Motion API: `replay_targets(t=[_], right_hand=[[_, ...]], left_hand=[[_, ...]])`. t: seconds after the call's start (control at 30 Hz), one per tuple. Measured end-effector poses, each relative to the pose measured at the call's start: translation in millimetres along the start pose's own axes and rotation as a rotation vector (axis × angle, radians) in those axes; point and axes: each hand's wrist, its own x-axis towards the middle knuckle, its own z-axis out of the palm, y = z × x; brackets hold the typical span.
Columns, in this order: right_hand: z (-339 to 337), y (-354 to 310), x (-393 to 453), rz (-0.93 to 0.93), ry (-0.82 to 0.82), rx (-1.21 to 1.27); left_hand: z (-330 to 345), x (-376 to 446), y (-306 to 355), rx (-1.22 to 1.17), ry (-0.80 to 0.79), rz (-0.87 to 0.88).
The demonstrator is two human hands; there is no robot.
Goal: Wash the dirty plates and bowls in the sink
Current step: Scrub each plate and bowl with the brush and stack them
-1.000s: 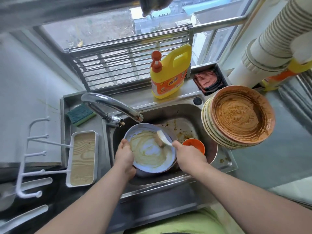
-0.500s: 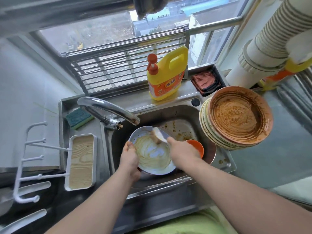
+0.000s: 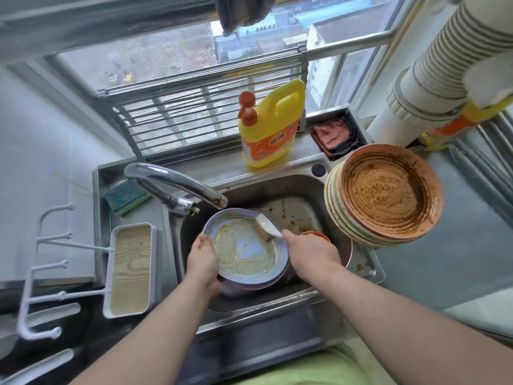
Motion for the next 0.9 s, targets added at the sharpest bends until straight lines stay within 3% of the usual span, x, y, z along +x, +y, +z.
replay_targets(t=[0.1, 0.2, 0.4, 0.6, 0.8, 0.9], right_hand=[[13, -1, -15, 0.088, -0.049, 0.067], [10, -26, 5, 0.110, -0.027, 0.347], [4, -93, -16, -0.130, -0.069, 0.539], [9, -85, 12, 0.024, 0.038, 0.491], [28, -20, 9, 0.129, -0.022, 0.127], [22, -38, 16, 0.064, 0.038, 0.247]], left_hand=[[-2, 4, 4, 0.012, 0.021, 0.054], [2, -3, -8, 0.119, -0.035, 0.140], [6, 2, 9, 0.068, 0.057, 0.148], [5, -7, -14, 0.282, 0.063, 0.275], [-1, -6, -1, 0.293, 0.107, 0.318], [5, -8, -4, 0.340, 0.075, 0.311]])
